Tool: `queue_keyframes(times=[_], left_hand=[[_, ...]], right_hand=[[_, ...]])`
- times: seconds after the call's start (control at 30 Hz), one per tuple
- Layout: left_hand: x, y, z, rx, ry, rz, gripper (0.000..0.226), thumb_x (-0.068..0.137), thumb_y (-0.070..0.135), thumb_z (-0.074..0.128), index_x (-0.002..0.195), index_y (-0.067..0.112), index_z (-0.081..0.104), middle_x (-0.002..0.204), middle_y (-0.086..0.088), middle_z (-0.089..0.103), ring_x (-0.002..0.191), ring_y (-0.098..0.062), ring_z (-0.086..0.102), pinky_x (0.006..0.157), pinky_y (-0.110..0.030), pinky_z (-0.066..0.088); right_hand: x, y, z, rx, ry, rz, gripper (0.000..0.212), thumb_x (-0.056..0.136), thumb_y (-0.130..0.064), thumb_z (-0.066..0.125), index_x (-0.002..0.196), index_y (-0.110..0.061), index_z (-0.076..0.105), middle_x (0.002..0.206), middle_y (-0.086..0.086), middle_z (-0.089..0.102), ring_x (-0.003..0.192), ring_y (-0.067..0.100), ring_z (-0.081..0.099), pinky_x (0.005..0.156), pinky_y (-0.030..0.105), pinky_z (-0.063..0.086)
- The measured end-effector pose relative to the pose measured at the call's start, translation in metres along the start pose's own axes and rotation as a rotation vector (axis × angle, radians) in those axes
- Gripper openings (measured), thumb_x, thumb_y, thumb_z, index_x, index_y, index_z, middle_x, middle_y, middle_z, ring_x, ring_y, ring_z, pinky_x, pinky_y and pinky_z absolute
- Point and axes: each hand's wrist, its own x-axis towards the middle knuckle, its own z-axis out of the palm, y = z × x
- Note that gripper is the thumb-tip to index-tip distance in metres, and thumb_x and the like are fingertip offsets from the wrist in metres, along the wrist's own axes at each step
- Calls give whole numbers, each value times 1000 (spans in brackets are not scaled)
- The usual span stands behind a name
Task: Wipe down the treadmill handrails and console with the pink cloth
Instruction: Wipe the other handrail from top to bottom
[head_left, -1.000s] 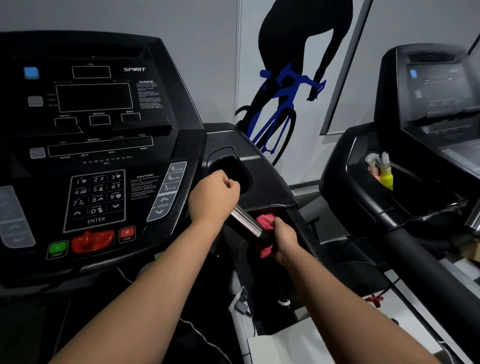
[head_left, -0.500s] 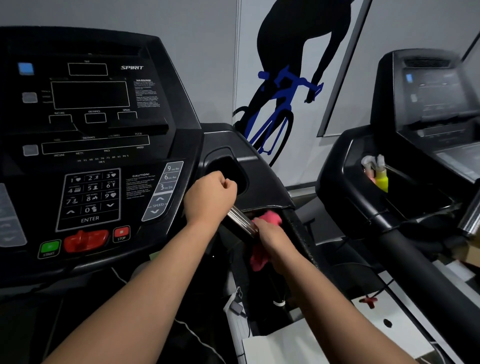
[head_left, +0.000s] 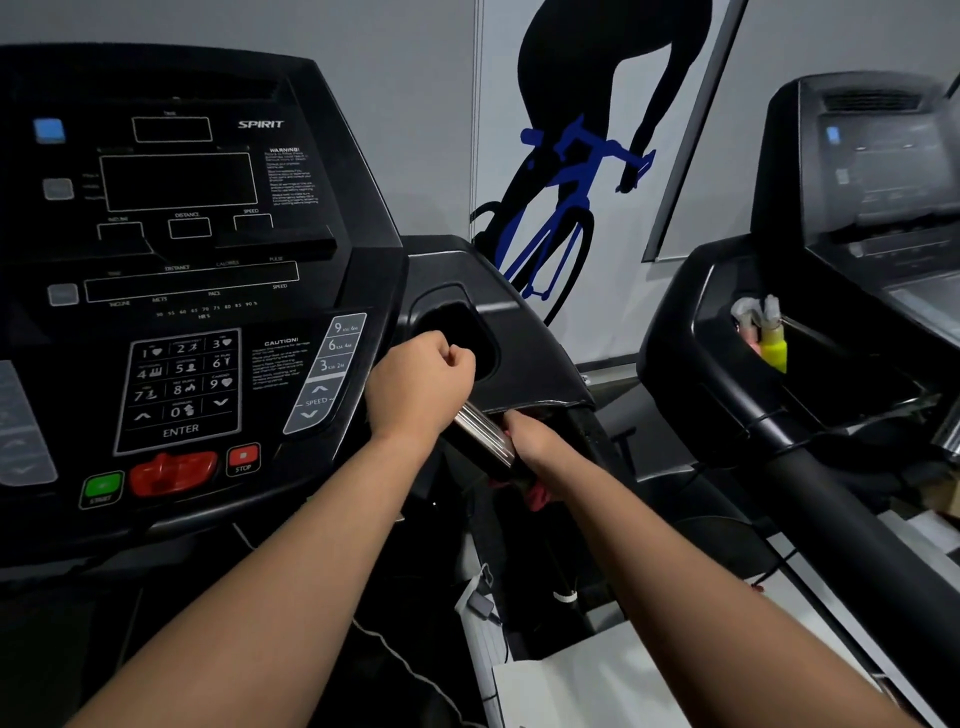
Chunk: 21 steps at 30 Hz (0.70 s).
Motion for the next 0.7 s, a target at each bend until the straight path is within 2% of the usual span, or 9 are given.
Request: queue_keyframes(times=[0.07,0.1,0.17,0.23,0.33,0.43,0.53,0.6,0.7], left_hand=[[0,1,0,2,4,-8,32,85,27,49,56,14,42,50,3,42,47,-16,37,44,-26,26],[0,2,0,3,9,-14,32,85,27,49,56,14,42,49,3,42,47,-16,37,45,-26,25],[0,3,1,7,15,-28,33,85,27,49,56,14,43,49,2,43,47,-17,39,45,-26,24],[0,3,1,14,17,-45,32,85,28,49,56,14,44,49,2,44,47,-17,39,46,-26,23],[0,3,2,16,17,-50,33,85,27,49,56,14,41,50,1,44,48,-15,39,46,-27,22],[-1,3,1,11,6,-55,32,85,27,49,57,15,41,52,1,45,49,-14,39,47,-27,23],[-3,2,0,-7,-21,-44,29,86,28,48,61,15,45,54,2,47,50,-14,41,47,-27,25],[-3,2,0,-8,-23,-38,28,87,28,48,62,16,45,55,2,48,51,-14,42,47,-27,26],[-1,2,1,14,4,-42,30,87,30,48,60,16,45,54,2,48,50,-13,42,47,-26,26]], right_hand=[[-49,-14,-1,72,-2,-20,63,81,-54,28,110,-8,59,113,21,64,96,38,62,51,26,49],[-64,-13,-1,97,34,-48,56,88,-47,28,112,-6,57,114,23,62,93,37,62,46,20,45],[-86,-9,-1,253,85,-71,44,92,-40,34,116,-11,57,120,22,52,91,37,63,37,21,46],[-105,-4,4,444,86,-135,32,94,-34,36,116,-23,57,125,14,41,89,37,66,39,25,49],[-118,-1,15,687,72,-181,32,96,-27,36,125,-20,46,131,19,37,52,27,66,48,29,54],[-110,-1,20,725,131,-171,36,97,-26,37,131,-16,41,131,21,39,41,26,62,46,28,54],[-87,2,15,775,260,-114,23,92,-15,43,109,-17,59,119,17,44,65,26,64,34,27,47],[-69,5,14,782,295,-84,23,83,-15,48,93,-28,63,122,13,49,88,32,63,43,34,51],[-46,17,19,837,271,-104,29,71,-20,51,93,-33,65,127,6,54,103,33,61,62,45,56]])
